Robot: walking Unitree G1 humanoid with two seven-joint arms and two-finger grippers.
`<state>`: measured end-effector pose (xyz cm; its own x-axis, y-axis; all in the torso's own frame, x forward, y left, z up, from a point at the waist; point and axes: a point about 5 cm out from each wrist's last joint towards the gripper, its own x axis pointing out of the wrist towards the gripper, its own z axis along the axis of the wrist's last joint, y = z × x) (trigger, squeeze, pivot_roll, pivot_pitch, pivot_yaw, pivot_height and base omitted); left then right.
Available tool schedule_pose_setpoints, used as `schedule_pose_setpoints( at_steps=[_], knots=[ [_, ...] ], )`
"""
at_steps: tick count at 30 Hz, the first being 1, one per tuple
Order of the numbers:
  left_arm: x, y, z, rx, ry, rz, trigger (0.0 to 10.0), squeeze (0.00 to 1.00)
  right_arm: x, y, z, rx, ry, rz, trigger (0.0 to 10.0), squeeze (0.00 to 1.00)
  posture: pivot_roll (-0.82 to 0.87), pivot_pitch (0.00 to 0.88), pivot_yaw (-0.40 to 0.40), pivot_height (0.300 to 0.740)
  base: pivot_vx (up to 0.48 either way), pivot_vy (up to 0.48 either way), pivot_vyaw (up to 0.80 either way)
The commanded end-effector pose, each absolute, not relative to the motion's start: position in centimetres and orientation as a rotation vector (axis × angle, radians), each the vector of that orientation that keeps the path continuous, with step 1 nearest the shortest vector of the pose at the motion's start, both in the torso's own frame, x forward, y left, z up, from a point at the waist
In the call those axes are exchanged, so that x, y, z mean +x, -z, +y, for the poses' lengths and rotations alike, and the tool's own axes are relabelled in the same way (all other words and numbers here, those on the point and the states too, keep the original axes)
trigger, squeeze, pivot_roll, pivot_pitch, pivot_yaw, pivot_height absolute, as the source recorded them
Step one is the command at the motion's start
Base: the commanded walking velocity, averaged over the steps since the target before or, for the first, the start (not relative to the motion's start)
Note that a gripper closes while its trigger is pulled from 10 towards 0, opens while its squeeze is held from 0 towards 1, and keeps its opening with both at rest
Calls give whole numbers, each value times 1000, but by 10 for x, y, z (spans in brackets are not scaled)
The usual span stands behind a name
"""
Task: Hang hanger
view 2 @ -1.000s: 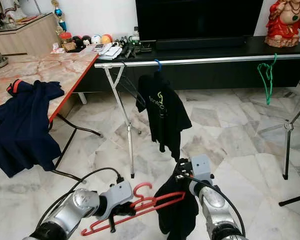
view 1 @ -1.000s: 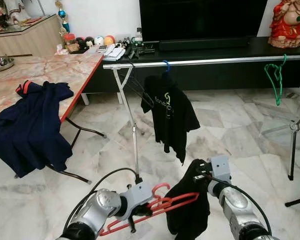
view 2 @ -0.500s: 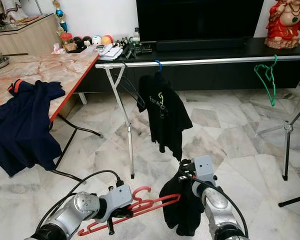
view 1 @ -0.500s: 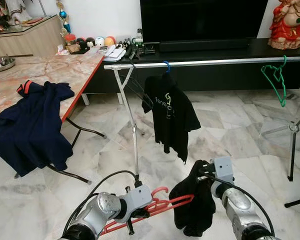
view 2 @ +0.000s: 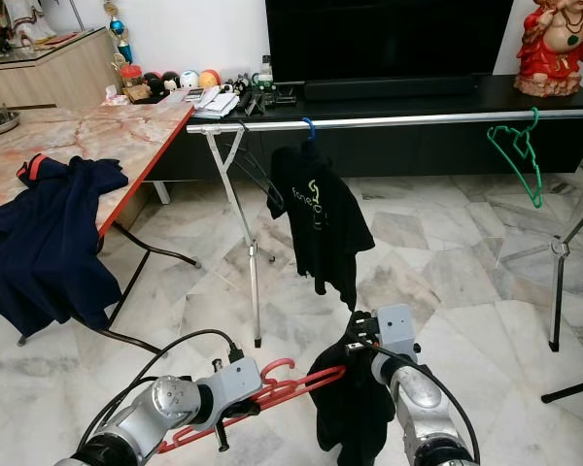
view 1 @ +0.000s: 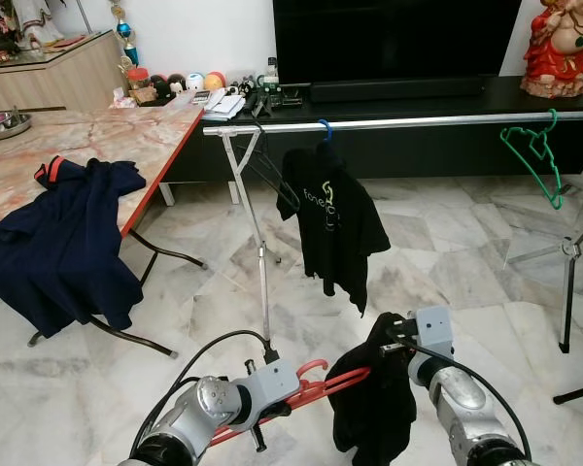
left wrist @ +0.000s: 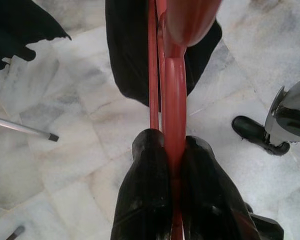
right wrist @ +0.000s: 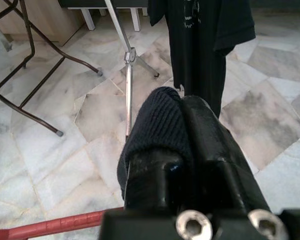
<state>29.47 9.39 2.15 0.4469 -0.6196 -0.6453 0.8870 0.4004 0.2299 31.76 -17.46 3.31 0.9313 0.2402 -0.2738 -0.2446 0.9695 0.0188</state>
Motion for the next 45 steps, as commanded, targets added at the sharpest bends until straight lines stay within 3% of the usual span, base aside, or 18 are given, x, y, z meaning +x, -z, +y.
schedule_pose_setpoints(
  at_steps=[1, 10, 15, 28, 39, 45],
  knots=[
    [298, -23, 97, 594, 985, 496, 10000, 0, 316, -31, -172, -2, -254, 284, 10000, 0, -38, 6, 39, 740, 0, 0, 0],
    [309, -31, 89, 554, 853, 416, 10000, 0, 316, -29, -169, 73, -238, 292, 10000, 0, -42, 12, 39, 740, 0, 0, 0],
    [308, -34, 83, 508, 882, 402, 10000, 0, 315, -29, -167, 80, -267, 293, 10000, 0, -44, 16, 41, 740, 0, 0, 0],
    [298, -29, 86, 409, 1015, 473, 10000, 0, 319, -51, -160, 47, -577, 188, 10000, 0, -53, 24, 44, 740, 0, 0, 0],
    [311, -41, 80, 326, 931, 410, 10000, 0, 309, -58, -155, 88, -827, 187, 10000, 0, -62, 34, 48, 740, 0, 0, 0],
    [314, -43, 80, 324, 894, 397, 10000, 0, 303, -58, -160, 111, -870, 204, 10000, 0, -66, 35, 48, 740, 0, 0, 0]
  ],
)
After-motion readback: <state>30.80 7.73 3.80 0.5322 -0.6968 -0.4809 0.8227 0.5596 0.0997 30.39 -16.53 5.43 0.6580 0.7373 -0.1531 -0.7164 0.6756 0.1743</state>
